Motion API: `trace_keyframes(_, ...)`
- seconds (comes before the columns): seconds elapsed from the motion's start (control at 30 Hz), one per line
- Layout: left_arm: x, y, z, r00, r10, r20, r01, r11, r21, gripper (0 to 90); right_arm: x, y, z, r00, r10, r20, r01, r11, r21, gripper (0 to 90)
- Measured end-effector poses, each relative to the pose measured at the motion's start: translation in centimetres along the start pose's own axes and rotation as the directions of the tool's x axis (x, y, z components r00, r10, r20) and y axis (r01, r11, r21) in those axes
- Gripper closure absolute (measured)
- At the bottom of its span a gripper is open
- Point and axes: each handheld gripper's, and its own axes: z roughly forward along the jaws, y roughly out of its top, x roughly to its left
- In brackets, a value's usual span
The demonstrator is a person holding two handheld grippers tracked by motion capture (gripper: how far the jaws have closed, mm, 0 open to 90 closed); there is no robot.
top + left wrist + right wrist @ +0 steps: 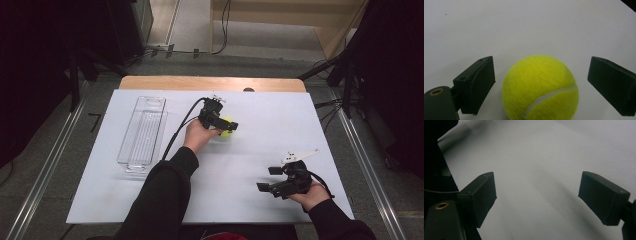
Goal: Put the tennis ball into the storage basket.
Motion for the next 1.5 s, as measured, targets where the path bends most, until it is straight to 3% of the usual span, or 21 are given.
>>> trace_keyframes(0.53, 0.1, -1.0, 0.9, 0.9999, -0.014, -0.001, 0.014, 0.9997, 0.020, 7.9, 0.0, 0.0, 0.0, 1.0000, -0.002, 0.000, 0.002, 1.000, 0.001, 12.7)
trace_keyframes(1.03, -0.1, -1.5, 1.7, 0.9996, 0.014, -0.024, -0.013, 0.9986, 0.050, 8.0, 0.0, 0.0, 0.0, 1.0000, -0.002, -0.001, 0.002, 1.000, 0.005, 12.7)
trace_keyframes(1.1, -0.2, -1.5, 1.5, 0.9984, 0.031, -0.048, -0.028, 0.9983, 0.051, 13.3, 0.0, 0.0, 0.0, 1.0000, -0.003, -0.002, 0.003, 1.000, 0.005, 12.7)
trace_keyframes(1.2, 0.0, -1.7, 1.4, 0.9983, 0.029, -0.051, -0.027, 0.9990, 0.037, 19.2, 0.1, 0.0, 0.0, 1.0000, -0.004, -0.001, 0.004, 1.000, 0.005, 12.7)
trace_keyframes(1.27, 0.1, -1.8, 1.3, 0.9997, 0.014, -0.022, -0.014, 0.9997, 0.018, 25.5, 0.0, 0.0, 0.0, 1.0000, -0.004, -0.001, 0.004, 1.000, 0.005, 12.7)
trace_keyframes(1.5, 0.0, -1.8, 1.3, 0.9993, 0.028, -0.026, -0.027, 0.9994, 0.021, 26.5, 0.1, 0.0, 0.1, 1.0000, -0.007, 0.000, 0.007, 1.000, 0.007, 12.7)
